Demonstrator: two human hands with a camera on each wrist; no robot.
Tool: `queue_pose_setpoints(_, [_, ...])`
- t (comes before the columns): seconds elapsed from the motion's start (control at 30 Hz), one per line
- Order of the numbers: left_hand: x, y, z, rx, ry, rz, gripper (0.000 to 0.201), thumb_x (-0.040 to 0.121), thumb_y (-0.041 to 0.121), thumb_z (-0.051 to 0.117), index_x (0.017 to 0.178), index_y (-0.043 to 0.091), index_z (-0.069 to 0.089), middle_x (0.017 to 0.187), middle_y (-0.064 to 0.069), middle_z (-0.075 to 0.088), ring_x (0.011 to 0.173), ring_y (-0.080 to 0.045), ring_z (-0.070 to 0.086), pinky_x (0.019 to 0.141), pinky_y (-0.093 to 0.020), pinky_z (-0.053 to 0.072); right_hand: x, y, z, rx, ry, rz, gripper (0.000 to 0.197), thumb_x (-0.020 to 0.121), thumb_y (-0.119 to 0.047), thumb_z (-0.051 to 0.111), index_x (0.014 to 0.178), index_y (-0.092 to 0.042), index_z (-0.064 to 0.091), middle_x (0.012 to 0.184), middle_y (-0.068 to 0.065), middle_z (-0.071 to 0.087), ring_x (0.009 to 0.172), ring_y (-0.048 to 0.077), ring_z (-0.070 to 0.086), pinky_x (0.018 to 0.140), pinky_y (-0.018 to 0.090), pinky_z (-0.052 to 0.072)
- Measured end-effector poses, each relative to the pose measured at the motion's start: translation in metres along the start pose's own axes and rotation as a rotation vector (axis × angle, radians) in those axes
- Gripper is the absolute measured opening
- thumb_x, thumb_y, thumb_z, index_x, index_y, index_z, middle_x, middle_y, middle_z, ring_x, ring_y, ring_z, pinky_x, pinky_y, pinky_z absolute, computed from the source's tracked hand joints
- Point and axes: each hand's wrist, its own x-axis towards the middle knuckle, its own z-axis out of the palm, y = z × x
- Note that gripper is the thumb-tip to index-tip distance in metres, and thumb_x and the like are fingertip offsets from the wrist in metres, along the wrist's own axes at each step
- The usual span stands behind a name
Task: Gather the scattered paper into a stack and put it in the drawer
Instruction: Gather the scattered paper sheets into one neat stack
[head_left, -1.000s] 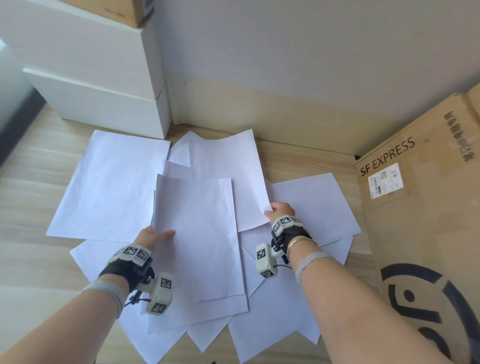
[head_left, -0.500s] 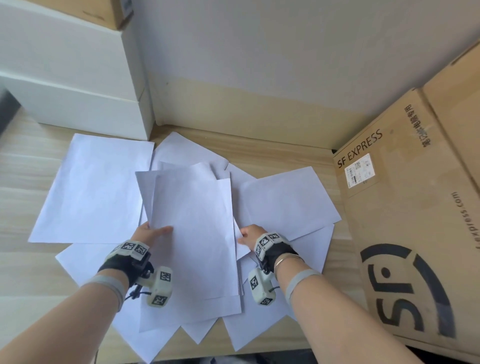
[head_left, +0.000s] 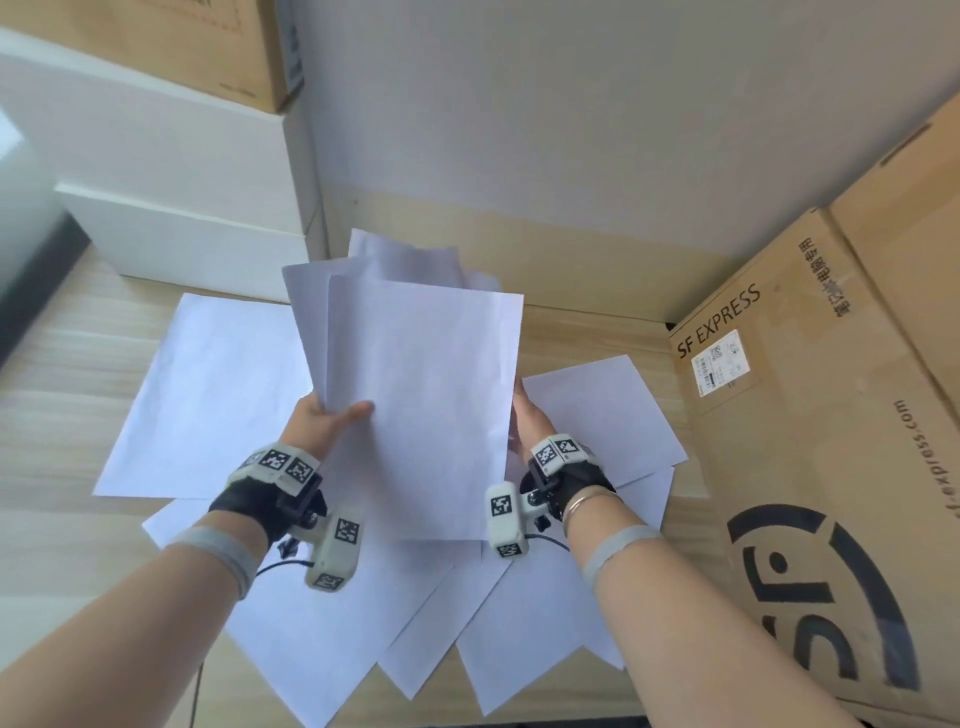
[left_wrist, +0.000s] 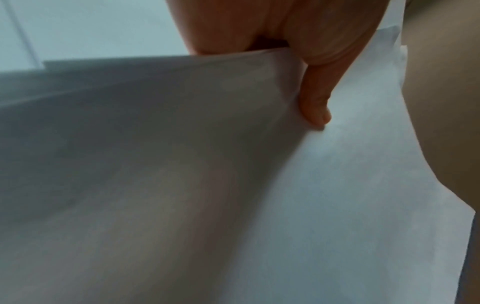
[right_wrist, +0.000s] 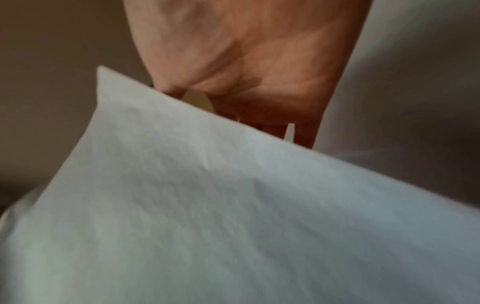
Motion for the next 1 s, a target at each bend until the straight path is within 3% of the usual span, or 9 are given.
queue_pose_setpoints(0.1, [-0.004, 0.024, -0.007, -0.075, 0.056, 0.074, 0.042, 0.077, 0.014, 0.073, 0.112, -0.006, 0.061, 0.108, -0.025, 0.065, 0.092, -0.029, 0.061, 0.092, -0.046, 0.049, -0.003, -0.027, -0.005, 0.104, -0.111, -0.115, 0.066, 0.074, -0.072, 0.048, 0.126, -0.032, 0.049, 0.114, -0.001, 0.064, 0.095, 0.012, 0.059, 0.079, 0.029, 0.044])
queue_pose_setpoints(0.17, [-0.006, 0.036, -0.012, -0.098, 0.078, 0.125, 0.046, 0.072, 0.017, 0.077, 0.111, -0.004, 0.063, 0.106, -0.025, 0.066, 0.089, -0.028, 0.062, 0.092, -0.045, 0.051, -0.009, -0.045, -0.004, -0.049, -0.073, -0.262, 0.058, 0.077, -0.04, 0.071, 0.127, -0.03, 0.044, 0.111, 0.0, 0.061, 0.093, 0.012, 0.058, 0.081, 0.026, 0.044])
queue_pose_setpoints(0.27, [-0.01, 0.052, -0.017, -0.068, 0.076, 0.232, 0.035, 0.077, 0.012, 0.073, 0.108, -0.003, 0.064, 0.099, -0.018, 0.065, 0.069, -0.019, 0.064, 0.08, -0.035, 0.05, -0.012, -0.064, 0.003, -0.248, 0.068, -0.482, 0.034, 0.082, 0.012, 0.06, 0.106, -0.011, 0.055, 0.099, 0.008, 0.063, 0.077, 0.008, 0.06, 0.085, 0.028, 0.048])
queue_pose_setpoints(0.4, [-0.011, 0.067, -0.024, -0.061, 0.032, 0.374, 0.029, 0.078, 0.004, 0.071, 0.106, 0.004, 0.063, 0.1, -0.009, 0.063, 0.051, 0.016, 0.06, 0.073, -0.019, 0.055, -0.019, -0.082, 0.007, -0.126, 0.109, -0.53, 0.031, 0.082, 0.017, 0.058, 0.082, -0.014, 0.058, 0.067, -0.017, 0.067, 0.056, -0.014, 0.062, 0.062, 0.005, 0.048])
queue_pose_setpoints(0.5, [-0.012, 0.079, -0.034, -0.008, 0.007, 0.42, 0.023, 0.074, 0.007, 0.074, 0.094, 0.014, 0.067, 0.082, 0.014, 0.071, 0.057, 0.022, 0.059, 0.085, -0.026, 0.05, -0.024, -0.087, 0.008, -0.113, 0.073, -0.531, 0.011, 0.08, 0.008, 0.067, 0.087, 0.0, 0.066, 0.063, -0.016, 0.066, 0.054, -0.013, 0.061, 0.068, 0.011, 0.05])
queue_pose_setpoints(0.63, [-0.014, 0.09, -0.044, 0.054, -0.043, 0.479, 0.028, 0.068, 0.018, 0.08, 0.084, 0.033, 0.063, 0.071, 0.028, 0.07, 0.069, 0.018, 0.062, 0.088, -0.026, 0.049, -0.029, -0.091, 0.018, -0.054, 0.028, -0.567, 0.032, 0.062, -0.011, 0.086, 0.087, -0.016, 0.065, 0.087, -0.003, 0.068, 0.079, 0.008, 0.065, 0.084, 0.027, 0.052])
queue_pose_setpoints(0.73, [-0.017, 0.097, -0.046, 0.028, -0.046, 0.551, 0.038, 0.051, 0.04, 0.078, 0.086, 0.043, 0.063, 0.083, 0.031, 0.066, 0.078, 0.016, 0.058, 0.077, -0.008, 0.048, -0.032, -0.094, 0.027, -0.041, -0.018, -0.637, 0.044, 0.068, 0.012, 0.075, 0.089, -0.024, 0.062, 0.093, -0.01, 0.063, 0.078, -0.008, 0.061, 0.081, 0.013, 0.048])
queue_pose_setpoints(0.83, [-0.014, 0.094, -0.046, -0.029, -0.053, 0.547, 0.047, 0.046, 0.039, 0.077, 0.09, 0.046, 0.062, 0.091, 0.029, 0.065, 0.093, 0.001, 0.059, 0.084, -0.017, 0.048, -0.03, -0.09, 0.032, -0.001, 0.035, -0.612, 0.04, 0.068, 0.013, 0.075, 0.09, -0.018, 0.063, 0.088, -0.013, 0.066, 0.068, -0.016, 0.06, 0.077, 0.011, 0.05])
queue_pose_setpoints(1.0, [0.009, 0.063, -0.038, -0.235, -0.086, 0.378, 0.085, 0.041, 0.029, 0.083, 0.12, 0.012, 0.057, 0.112, -0.007, 0.065, 0.108, -0.026, 0.06, 0.094, -0.038, 0.049, -0.017, -0.069, 0.043, -0.035, 0.085, -0.438, 0.029, 0.068, 0.002, 0.08, 0.079, -0.018, 0.063, 0.083, -0.006, 0.069, 0.071, -0.006, 0.067, 0.072, 0.013, 0.053])
